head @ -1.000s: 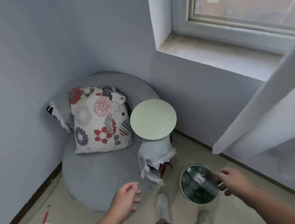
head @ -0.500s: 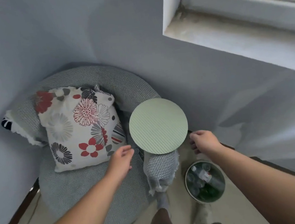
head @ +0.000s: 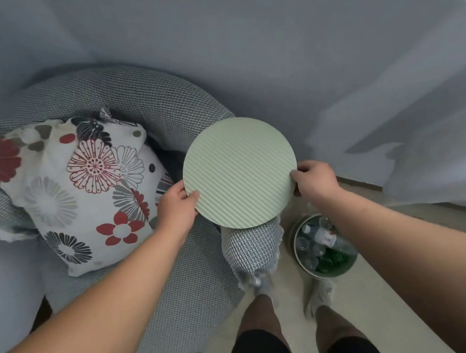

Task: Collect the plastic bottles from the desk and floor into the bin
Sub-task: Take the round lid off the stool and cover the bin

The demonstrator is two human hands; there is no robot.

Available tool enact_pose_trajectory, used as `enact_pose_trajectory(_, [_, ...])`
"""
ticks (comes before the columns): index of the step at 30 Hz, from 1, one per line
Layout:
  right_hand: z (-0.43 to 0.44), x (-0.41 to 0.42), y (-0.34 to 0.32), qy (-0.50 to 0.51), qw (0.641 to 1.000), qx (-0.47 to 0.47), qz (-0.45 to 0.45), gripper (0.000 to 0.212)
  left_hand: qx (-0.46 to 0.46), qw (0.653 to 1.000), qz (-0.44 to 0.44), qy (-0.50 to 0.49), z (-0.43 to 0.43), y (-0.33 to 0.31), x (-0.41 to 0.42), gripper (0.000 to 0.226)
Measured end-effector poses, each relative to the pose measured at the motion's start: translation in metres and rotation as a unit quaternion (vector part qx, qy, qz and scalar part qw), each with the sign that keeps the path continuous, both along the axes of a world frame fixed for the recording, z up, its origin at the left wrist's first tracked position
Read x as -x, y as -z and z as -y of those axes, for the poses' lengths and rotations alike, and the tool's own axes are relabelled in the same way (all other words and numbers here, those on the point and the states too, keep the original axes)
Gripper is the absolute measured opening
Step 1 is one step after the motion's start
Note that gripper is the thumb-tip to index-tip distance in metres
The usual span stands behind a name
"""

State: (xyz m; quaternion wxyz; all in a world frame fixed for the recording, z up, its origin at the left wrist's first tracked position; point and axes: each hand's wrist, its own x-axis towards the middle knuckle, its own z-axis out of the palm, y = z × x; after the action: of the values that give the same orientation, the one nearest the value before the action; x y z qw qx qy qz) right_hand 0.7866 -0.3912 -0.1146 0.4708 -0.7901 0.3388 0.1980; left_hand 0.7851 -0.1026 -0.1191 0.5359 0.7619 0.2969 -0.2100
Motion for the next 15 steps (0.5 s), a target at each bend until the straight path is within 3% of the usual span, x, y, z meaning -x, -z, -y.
enact_pose_trajectory(9, [0.051,0.065,-0.059,0.022,1.000,0.003,0.017,0.021,0.018,0.999,0.015,0.045,0.045,-0.056,0.045,0.035])
enact_pose_trajectory(15, [0.126,0.153,-0.077,0.061,0.998,0.004,0.011,0.016,-0.044,0.992,0.019,0.113,0.116,-0.086,0.105,0.037])
